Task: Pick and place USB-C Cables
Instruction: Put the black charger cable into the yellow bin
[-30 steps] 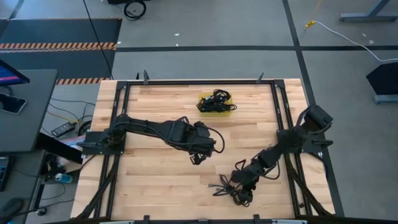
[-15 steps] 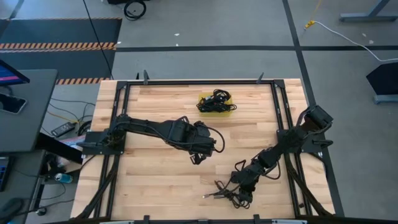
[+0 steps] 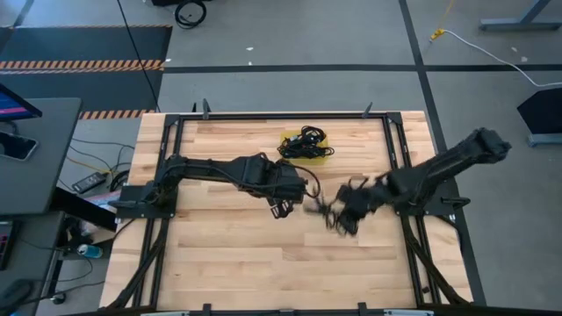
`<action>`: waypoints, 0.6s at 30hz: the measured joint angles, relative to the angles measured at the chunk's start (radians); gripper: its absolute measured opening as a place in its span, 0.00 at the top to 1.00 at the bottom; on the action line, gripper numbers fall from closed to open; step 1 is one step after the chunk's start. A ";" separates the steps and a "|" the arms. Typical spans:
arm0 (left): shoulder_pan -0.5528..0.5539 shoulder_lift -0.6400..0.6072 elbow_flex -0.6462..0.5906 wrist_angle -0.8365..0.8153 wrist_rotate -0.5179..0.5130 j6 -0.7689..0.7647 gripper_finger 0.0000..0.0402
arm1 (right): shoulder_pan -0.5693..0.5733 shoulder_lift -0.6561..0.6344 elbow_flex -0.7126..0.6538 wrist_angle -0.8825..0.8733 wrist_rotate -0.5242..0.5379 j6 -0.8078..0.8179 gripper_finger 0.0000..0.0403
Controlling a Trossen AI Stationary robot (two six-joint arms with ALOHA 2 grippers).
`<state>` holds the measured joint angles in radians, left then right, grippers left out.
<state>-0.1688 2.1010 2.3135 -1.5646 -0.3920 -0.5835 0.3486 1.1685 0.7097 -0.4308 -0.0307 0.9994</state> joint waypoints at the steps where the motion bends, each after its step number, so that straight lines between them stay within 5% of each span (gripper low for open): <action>1: 0.005 0.000 0.000 -0.001 0.000 0.013 0.52 | -0.037 -0.037 0.025 -0.075 0.018 -0.040 0.94; 8: 0.041 0.000 0.000 0.002 0.000 0.054 0.52 | -0.371 -0.142 0.307 -0.463 0.031 -0.475 0.94; 18: 0.126 0.000 0.000 0.002 0.001 0.012 0.52 | -0.904 0.036 0.736 -0.625 -0.144 -1.116 0.94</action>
<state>-0.0433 2.1010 2.3131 -1.5631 -0.3914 -0.5711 -0.5551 1.2050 1.4453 -1.0558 -0.1746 -0.1167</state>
